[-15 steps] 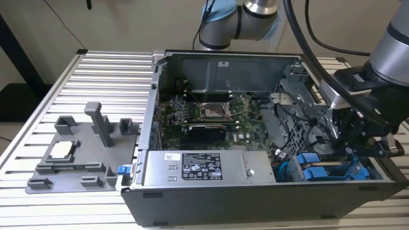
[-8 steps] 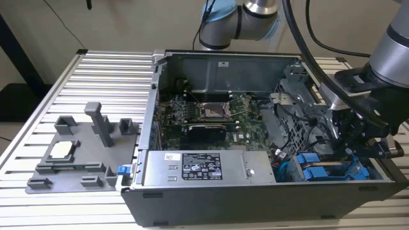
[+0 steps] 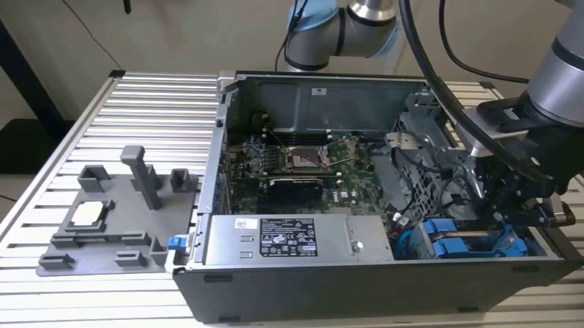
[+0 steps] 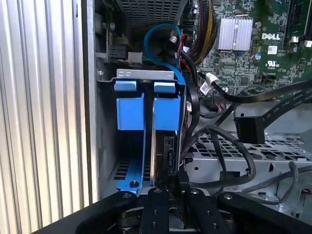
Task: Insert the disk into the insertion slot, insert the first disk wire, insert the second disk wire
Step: 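Insert the first disk wire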
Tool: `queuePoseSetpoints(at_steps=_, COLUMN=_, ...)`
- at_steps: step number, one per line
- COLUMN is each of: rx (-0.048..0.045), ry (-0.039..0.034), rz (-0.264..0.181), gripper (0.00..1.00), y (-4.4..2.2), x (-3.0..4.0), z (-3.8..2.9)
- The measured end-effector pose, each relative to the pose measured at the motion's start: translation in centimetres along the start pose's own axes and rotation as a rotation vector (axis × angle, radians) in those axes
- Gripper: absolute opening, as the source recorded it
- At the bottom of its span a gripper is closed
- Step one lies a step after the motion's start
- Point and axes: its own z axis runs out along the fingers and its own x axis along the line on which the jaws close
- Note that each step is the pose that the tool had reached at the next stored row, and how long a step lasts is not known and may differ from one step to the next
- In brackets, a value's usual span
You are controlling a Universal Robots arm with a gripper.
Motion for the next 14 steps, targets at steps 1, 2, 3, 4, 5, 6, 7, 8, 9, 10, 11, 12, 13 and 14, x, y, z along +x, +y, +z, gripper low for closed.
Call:
queuePoseSetpoints(at_steps=1, rx=0.0001, ry=0.0005, rz=0.003, gripper=0.19, y=0.01, x=0.0, z=0.09)
queuePoseSetpoints(at_steps=2, rx=0.0001, ry=0.001, rz=0.007, gripper=0.19, y=0.03, x=0.01, z=0.22)
queuePoseSetpoints(at_steps=3, rx=0.0003, ry=0.0019, rz=0.011, gripper=0.19, y=0.04, x=0.01, z=0.34)
queuePoseSetpoints(at_steps=4, rx=0.0003, ry=0.003, rz=0.014, gripper=0.19, y=0.06, x=0.01, z=0.43)
queuePoseSetpoints(at_steps=5, rx=0.0003, ry=0.0033, rz=0.016, gripper=0.19, y=0.06, x=0.01, z=0.49)
queuePoseSetpoints(at_steps=6, rx=0.0003, ry=0.0031, rz=0.016, gripper=0.19, y=0.07, x=0.01, z=0.52)
queuePoseSetpoints(at_steps=7, rx=0.0002, ry=0.0026, rz=0.016, gripper=0.19, y=0.07, x=0.01, z=0.56)
queuePoseSetpoints(at_steps=8, rx=0.0002, ry=0.0023, rz=0.016, gripper=0.19, y=0.08, x=0.01, z=0.58)
queuePoseSetpoints(at_steps=9, rx=0.0002, ry=0.0022, rz=0.016, gripper=0.19, y=0.08, x=0.01, z=0.59)
queuePoseSetpoints(at_steps=10, rx=0.0002, ry=0.0022, rz=0.016, gripper=0.19, y=0.08, x=0.01, z=0.59)
queuePoseSetpoints(at_steps=11, rx=0.0002, ry=0.0023, rz=0.016, gripper=0.19, y=0.08, x=0.01, z=0.59)
queuePoseSetpoints(at_steps=12, rx=0.0002, ry=0.0021, rz=0.016, gripper=0.19, y=0.08, x=0.01, z=0.6)
queuePoseSetpoints(at_steps=13, rx=0.0001, ry=0.0013, rz=0.016, gripper=0.2, y=0.1, x=0.01, z=0.65)
queuePoseSetpoints(at_steps=14, rx=0.0002, ry=0.0013, rz=0.016, gripper=0.26, y=0.09, x=0.01, z=0.66)
